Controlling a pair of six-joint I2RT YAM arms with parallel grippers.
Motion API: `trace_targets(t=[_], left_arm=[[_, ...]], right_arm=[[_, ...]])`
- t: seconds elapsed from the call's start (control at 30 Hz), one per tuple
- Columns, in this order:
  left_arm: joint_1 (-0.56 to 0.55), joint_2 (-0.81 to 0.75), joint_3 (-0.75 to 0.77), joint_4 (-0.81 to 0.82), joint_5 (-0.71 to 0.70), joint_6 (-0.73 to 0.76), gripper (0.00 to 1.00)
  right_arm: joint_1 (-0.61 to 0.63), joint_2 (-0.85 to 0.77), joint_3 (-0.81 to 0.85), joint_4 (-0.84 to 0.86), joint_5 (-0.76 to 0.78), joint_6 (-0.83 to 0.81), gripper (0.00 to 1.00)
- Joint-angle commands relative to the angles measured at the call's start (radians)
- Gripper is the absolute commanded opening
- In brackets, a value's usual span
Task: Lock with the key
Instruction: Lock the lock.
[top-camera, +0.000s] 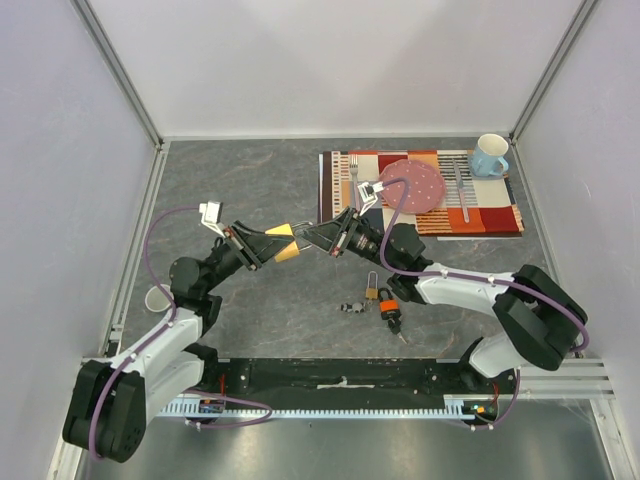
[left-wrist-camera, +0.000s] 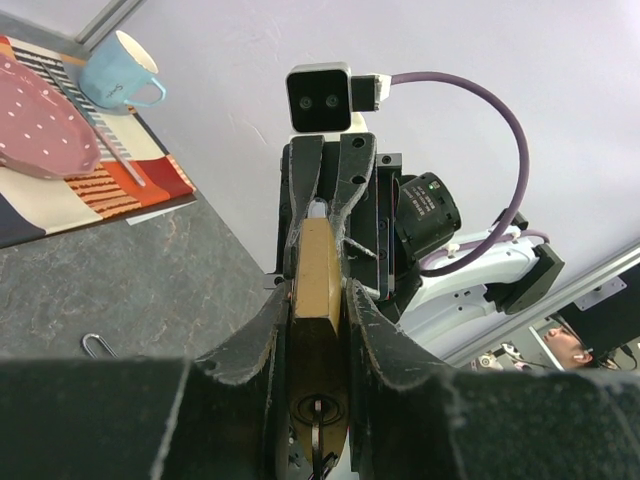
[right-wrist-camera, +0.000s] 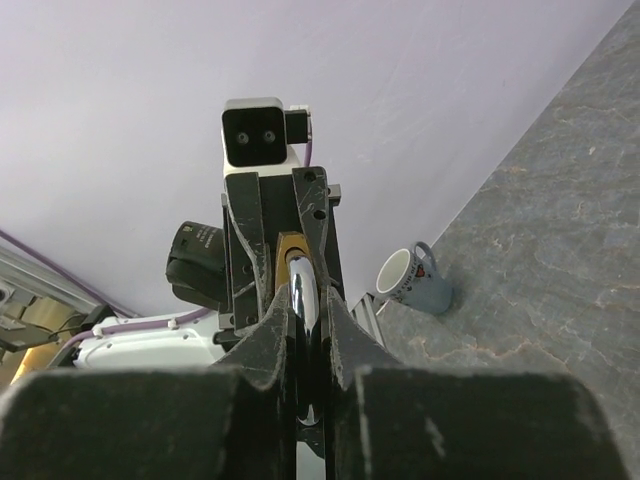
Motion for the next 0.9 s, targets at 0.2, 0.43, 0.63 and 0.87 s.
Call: trace_targets(t=[0.2,0.43,0.63,0.87], left_arm=[[-0.002,-0.041,0.083,-0.216,0.059,0.212,0.54],[0.016,-0.060,0.250,-0.593,0.072,0.411,0.91],[0.090,-0.080,0.247,-0.603,0.157,0.392,0.92],[0.116,-0.054,0.183,-0.378,0.347,0.280,0.89]], right_arm=[[0.008,-0.126,0.048,-0.129,0.056,-0.068,0.00],[-0.007,-0.214,0.051,-0.233,0.060,-0.120,0.00],[-0.071,-0.322,0.074,-0.360,0.027,-0.177,0.00],[-0.191,-0.350,0.118,-0.402,-0.152,-0.177,0.00]])
